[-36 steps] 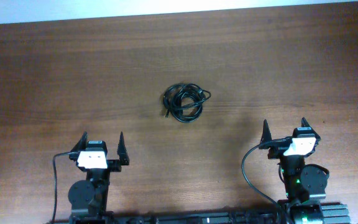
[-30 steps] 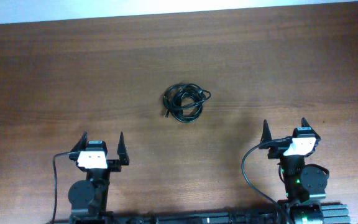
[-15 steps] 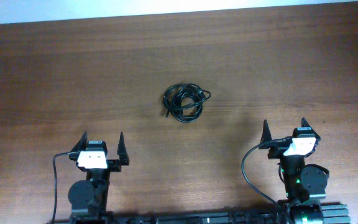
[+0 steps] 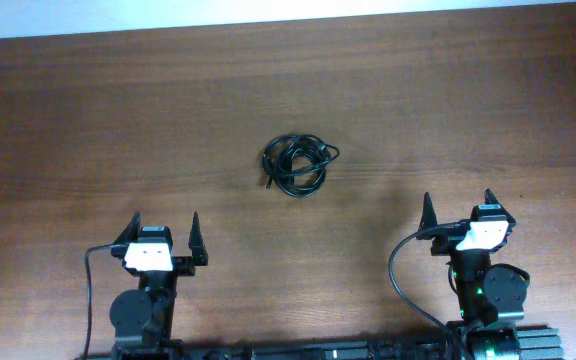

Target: Untangle cables

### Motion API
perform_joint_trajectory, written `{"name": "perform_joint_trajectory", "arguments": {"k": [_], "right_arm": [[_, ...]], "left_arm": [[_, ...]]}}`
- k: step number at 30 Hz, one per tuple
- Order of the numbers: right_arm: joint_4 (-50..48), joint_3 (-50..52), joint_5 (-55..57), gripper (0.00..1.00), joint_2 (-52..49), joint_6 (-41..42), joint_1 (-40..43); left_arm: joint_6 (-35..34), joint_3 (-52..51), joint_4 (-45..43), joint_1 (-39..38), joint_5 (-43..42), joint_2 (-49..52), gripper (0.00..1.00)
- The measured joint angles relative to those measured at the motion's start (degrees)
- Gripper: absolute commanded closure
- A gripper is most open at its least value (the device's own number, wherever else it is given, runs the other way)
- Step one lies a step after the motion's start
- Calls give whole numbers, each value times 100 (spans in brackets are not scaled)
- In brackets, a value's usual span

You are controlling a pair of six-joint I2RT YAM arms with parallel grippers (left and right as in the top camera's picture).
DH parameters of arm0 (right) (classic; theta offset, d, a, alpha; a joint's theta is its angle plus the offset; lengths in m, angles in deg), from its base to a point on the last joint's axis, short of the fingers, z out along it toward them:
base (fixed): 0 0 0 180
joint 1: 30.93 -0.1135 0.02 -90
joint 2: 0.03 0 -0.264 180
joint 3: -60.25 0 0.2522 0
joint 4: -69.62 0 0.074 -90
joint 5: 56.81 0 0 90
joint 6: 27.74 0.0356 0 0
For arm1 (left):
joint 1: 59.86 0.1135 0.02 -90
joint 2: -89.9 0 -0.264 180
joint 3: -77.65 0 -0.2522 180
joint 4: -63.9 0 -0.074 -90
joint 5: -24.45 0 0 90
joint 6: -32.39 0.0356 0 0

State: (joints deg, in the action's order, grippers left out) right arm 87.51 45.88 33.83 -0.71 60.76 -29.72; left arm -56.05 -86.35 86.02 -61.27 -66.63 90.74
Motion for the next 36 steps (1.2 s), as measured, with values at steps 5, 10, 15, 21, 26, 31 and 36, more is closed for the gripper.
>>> {"name": "perform_joint_trajectory", "arguments": {"k": [5,10,15,21,26,31,36], "right_arm": [[-501,0,-83,1,-9,96,0],[-2057,0,-2664,1,-22,1644,0],[-4028,-289,-3058,1,11,2201,0],[1174,-4089,-2715,1,-1272,940,20],[4227,-6852,-2992,1,-3873,568,20],[4660,-7689,-5320,6,-6568,553,20],[4680,-7689,-5976,16,-8428,723,-782]], "left_arm": [[81,-20,-479,0,-326,4,1],[105,13,-2531,0,-1003,-17,1],[151,538,-3329,0,-1628,20,1],[901,4448,822,0,-1655,1674,1],[1346,7746,4011,7,-2103,5182,1],[1357,9672,5989,15,-3550,8500,1],[920,9783,6085,15,-4000,9844,1]]}}
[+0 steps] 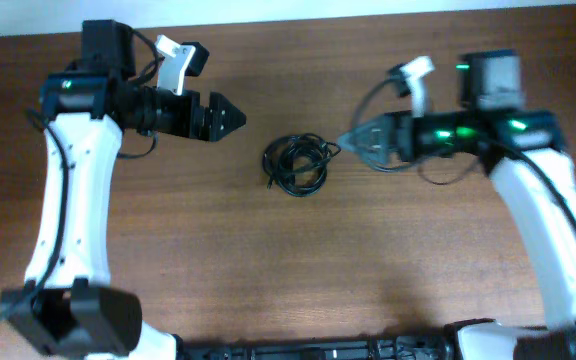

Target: Untangle cables

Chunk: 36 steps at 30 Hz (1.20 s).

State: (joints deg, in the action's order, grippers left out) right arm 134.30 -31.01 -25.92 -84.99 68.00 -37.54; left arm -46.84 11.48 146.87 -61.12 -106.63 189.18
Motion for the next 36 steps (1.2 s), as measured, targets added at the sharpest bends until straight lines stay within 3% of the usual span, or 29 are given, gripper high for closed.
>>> {"name": "perform_joint_trajectory", "arguments": {"k": [5,7,10,15,22,27,29,31,32,36], "right_arm": [[2,-22,3060,16,-1266,1681,-1266],[-13,-20,3528,19,-1537,1950,-1294],[-79,-20,3838,29,-1895,2225,-1290],[-560,-17,3908,29,-2142,2433,-1290],[-1456,-17,3921,41,-2177,2645,-1290],[-1596,-17,4286,42,-2330,2855,-1290],[-1683,-17,4330,57,-2435,2881,-1290],[-1873,-17,4350,92,-2487,2909,-1290],[-1926,-17,4347,96,-2487,2905,-1290],[-1862,-219,3661,96,-2492,2909,-1287]], "left_arm": [[-422,24,0,-278,468,1182,1],[-446,28,0,-391,511,1440,1],[-461,33,-26,-490,514,1969,1],[-461,33,-48,-490,516,2232,1],[-461,33,-109,-490,516,2234,1],[-461,33,-109,-490,516,2234,1],[-461,33,-111,-490,516,2234,1],[-461,33,-109,-490,516,2234,2],[-461,33,-111,-490,516,2234,1],[-461,33,-111,-490,516,2234,1]]}}
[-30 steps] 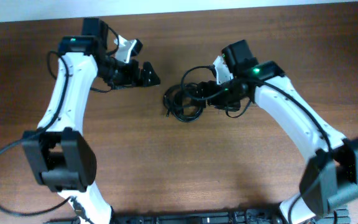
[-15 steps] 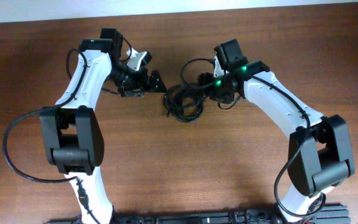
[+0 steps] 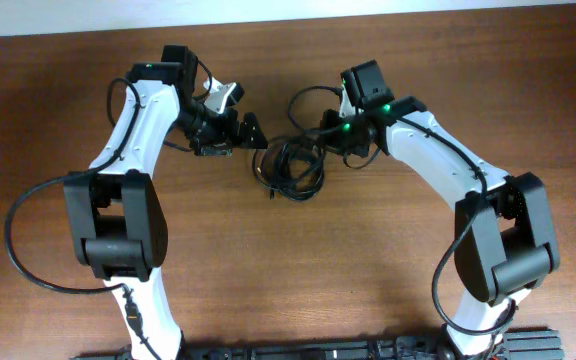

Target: Untangle cables

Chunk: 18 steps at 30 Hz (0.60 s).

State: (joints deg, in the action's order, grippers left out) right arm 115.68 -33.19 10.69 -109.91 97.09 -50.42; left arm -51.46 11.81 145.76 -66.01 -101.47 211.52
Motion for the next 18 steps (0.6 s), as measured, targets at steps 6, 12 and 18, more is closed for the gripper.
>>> {"name": "perform_joint_trajectory", "arguments": {"k": [6,12,18], "right_arm": [[387,-1386,-1847,96,280,-321,0],[391,-2190,-2931,96,901,-358,39],[422,-2465,-3012,96,1484,-356,601]], "left_arm": [[-2,0,-26,-269,17,0,1],[-2,0,-282,-817,50,0,1],[-813,2,-306,-813,1097,0,1]]}}
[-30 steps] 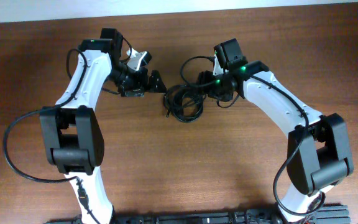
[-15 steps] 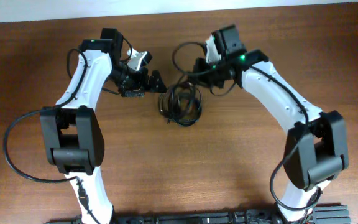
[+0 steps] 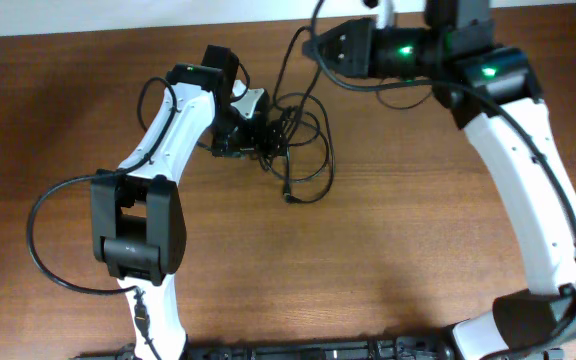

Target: Untangle cables

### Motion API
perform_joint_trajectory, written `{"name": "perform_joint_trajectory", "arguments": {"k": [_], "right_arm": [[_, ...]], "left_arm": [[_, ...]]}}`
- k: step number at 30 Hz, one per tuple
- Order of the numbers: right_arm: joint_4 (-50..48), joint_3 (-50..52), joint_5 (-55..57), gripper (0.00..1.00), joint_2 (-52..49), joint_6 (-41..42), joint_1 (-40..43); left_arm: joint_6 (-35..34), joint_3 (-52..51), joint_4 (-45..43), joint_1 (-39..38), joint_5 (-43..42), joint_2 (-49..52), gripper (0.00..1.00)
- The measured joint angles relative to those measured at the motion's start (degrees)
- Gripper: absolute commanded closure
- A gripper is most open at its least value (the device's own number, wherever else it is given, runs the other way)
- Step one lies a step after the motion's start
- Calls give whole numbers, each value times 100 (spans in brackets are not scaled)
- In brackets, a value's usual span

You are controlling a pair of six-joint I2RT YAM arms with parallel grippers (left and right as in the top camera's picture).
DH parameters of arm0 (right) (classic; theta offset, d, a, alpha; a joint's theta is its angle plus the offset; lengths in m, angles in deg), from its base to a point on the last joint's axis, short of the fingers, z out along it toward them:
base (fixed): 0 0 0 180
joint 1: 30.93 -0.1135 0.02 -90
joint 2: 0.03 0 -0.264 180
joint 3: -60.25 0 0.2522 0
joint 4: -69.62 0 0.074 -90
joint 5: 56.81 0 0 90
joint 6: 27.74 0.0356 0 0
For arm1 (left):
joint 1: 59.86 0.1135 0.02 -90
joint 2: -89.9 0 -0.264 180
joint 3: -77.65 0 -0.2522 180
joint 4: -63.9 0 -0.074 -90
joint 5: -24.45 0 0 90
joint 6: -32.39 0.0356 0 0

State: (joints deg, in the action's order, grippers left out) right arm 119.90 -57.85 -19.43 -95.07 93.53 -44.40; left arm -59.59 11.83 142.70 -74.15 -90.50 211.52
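A thin black cable (image 3: 324, 160) lies at the table's far middle, partly pulled out into loose loops. One plug end (image 3: 290, 197) rests on the wood below them. My left gripper (image 3: 271, 138) sits at the left side of the tangle, shut on the bunched cable there. Further back and to the right, my right gripper (image 3: 310, 44) points left, raised near the far edge. It is shut on a strand that runs down from it to the bundle. The fingers themselves are too small to make out clearly.
The brown wooden table (image 3: 418, 250) ends at a white strip (image 3: 118, 15) along the far edge. The left arm's own black lead (image 3: 36, 235) loops out at the near left. Both white arms reach in from the near edge.
The right gripper has moved from the coil's right side up to the far edge with a strand in it. The tight coil now hangs open in long loops. The left gripper has closed in on its left side.
Both arms were parked at the near edge, grippers open, with the cable in a tight coil mid-table. Then they were stretched out on either side of the coil. Then both were close against it. Now the left holds the bundle while the right holds a strand drawn away.
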Motion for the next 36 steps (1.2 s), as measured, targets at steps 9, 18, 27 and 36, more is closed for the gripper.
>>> {"name": "perform_joint_trajectory", "arguments": {"k": [9,18,27,36], "right_arm": [[1272,-166,1233,96,317,-2,634],[-1287,-446,-634,96,317,1279,1075],[-3252,-654,-2406,96,348,3279,1062],[-1058,-533,-2618,96,278,1574,721]], "left_arm": [[-940,0,-74,129,1325,0,1],[-1331,0,-256,319,1620,0,1],[-876,42,-238,409,289,0,1],[184,437,334,1871,-3679,0,4]]}}
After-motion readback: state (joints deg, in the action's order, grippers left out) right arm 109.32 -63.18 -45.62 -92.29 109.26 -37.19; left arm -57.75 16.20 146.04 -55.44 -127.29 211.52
